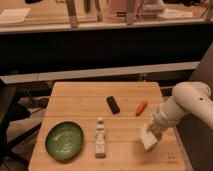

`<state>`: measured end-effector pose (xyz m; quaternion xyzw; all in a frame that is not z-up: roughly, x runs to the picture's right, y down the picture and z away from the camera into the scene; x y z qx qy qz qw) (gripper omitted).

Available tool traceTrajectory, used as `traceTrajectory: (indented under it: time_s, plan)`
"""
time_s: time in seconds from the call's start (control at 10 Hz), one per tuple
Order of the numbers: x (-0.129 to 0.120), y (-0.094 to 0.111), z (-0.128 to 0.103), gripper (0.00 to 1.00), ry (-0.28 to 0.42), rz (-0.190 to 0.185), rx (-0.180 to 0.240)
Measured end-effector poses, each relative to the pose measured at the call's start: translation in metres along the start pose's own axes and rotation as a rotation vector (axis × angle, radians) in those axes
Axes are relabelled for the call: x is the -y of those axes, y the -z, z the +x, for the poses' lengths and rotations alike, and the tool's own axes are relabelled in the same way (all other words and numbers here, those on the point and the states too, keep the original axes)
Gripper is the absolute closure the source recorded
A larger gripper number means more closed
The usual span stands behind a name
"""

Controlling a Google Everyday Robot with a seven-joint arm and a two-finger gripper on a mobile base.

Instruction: Place the white sponge in the ceramic cup

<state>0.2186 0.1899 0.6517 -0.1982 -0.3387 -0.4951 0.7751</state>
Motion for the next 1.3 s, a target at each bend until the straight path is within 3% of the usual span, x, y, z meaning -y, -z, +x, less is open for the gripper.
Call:
traceTrajectory:
  time_s: [0.4,0.5,0.6,0.9,1.0,1.1,1.3]
  plan:
    - [-0.007,0.009,0.000,0.28,-0.011,0.029,-0.012]
    - [-0.005,0.006,0.000,0.26,0.009,0.020,-0.010]
    - [0.001,0.004,0.000,0.32,0.042,0.010,-0.006]
    - [0.009,0.003,-0.005,0.60,0.058,0.009,-0.002]
    - [0.013,0.002,-0.005,0.63,0.066,0.009,-0.003]
    - [0.012,0.003,-0.005,0.61,0.069,0.007,-0.007]
    - [0.000,0.005,-0.001,0.43,0.071,0.009,-0.016]
